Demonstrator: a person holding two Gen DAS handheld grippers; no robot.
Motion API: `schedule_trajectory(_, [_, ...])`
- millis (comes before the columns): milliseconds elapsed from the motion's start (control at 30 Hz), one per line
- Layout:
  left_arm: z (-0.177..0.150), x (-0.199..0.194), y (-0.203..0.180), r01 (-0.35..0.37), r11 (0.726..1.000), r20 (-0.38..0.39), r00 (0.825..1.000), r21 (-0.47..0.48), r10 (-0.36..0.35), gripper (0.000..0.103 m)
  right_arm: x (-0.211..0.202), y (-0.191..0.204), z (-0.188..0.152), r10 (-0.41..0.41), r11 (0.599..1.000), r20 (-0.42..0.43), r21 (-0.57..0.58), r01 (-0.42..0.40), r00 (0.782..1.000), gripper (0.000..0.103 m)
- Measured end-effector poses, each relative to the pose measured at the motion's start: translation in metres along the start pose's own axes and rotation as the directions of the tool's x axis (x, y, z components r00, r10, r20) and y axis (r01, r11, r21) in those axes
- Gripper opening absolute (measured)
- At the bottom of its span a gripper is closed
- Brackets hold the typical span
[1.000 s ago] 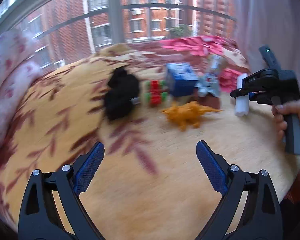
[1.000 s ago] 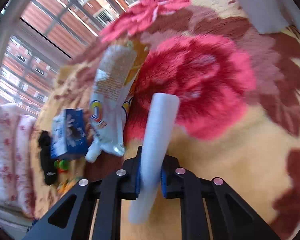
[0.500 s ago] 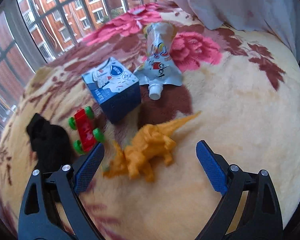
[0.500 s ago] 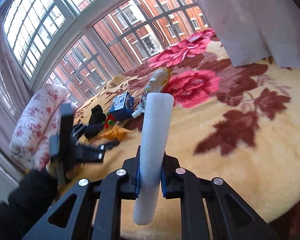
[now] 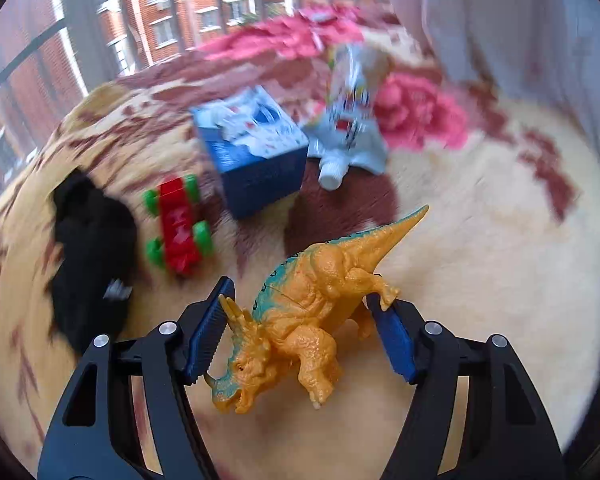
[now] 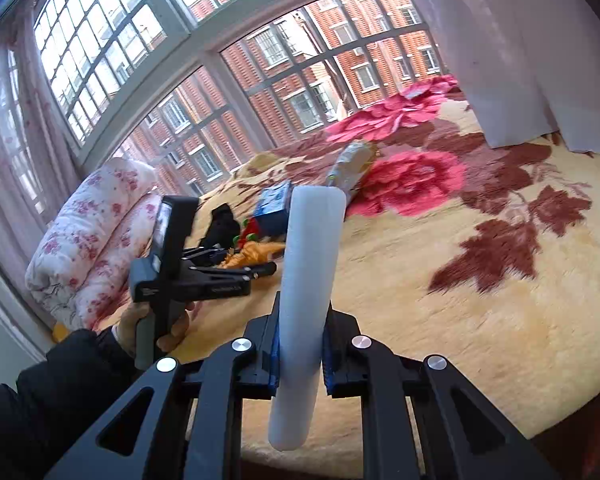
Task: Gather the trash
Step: 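Grasp the orange dinosaur toy with the left gripper while the right holds the foam tube, then carry the dinosaur and foam tube down and release them into the bucket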
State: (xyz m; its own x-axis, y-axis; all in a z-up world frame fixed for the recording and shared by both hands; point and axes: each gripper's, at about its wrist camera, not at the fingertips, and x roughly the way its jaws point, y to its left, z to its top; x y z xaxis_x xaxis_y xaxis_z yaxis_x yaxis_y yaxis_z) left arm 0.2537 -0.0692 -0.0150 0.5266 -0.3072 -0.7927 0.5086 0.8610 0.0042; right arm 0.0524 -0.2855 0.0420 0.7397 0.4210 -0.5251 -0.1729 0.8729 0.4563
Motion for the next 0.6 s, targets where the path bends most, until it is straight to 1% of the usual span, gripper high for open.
schedule_trajectory(67, [-0.012,-0.027,-0.004,-0.004,0.999,0.042,0.999,-0.043,0.006,0.067,-0.002,0.005,-0.003,0.011,1.0,-0.003,-0.003,-0.011,1.0,0.015])
schedule_trajectory(133, [-0.026,-0.05,-0.009,-0.037,0.996,0.061,0.997,-0.08,0.042,0.067,-0.004,0.012,-0.006,0.016,1.0,-0.008,-0.015,-0.016,1.0,0.015])
schedule_trajectory(267, [-0.067,-0.1,-0.019,-0.067,0.984,0.104,0.991,-0.165,0.085,0.067,-0.013,0.034,-0.02,0.015,0.997,-0.019,-0.07,-0.017,1.0,0.015])
schedule_trajectory(300, [-0.078,-0.113,-0.021,-0.076,0.98,0.116,0.988,-0.184,0.099,0.067,-0.016,0.04,-0.025,0.015,0.996,-0.023,-0.085,-0.017,1.0,0.015])
schedule_trajectory(400, [-0.113,-0.147,-0.034,-0.171,0.96,0.14,0.969,-0.222,0.205,0.067,-0.025,0.054,-0.04,0.028,0.994,-0.041,-0.108,-0.032,0.999,0.015])
schedule_trajectory(433, [-0.129,-0.158,-0.04,-0.189,0.953,0.149,0.962,-0.237,0.228,0.067,-0.027,0.059,-0.046,0.033,0.992,-0.051,-0.119,-0.038,0.998,0.015])
schedule_trajectory(533, [-0.168,-0.179,-0.052,-0.201,0.939,0.149,0.957,-0.28,0.249,0.067,-0.034,0.075,-0.065,0.04,0.986,-0.077,-0.156,-0.051,0.996,0.015])
schedule_trajectory(600, [-0.189,-0.186,-0.06,-0.207,0.931,0.144,0.955,-0.301,0.259,0.067,-0.037,0.082,-0.077,0.042,0.984,-0.094,-0.169,-0.058,0.995,0.015])
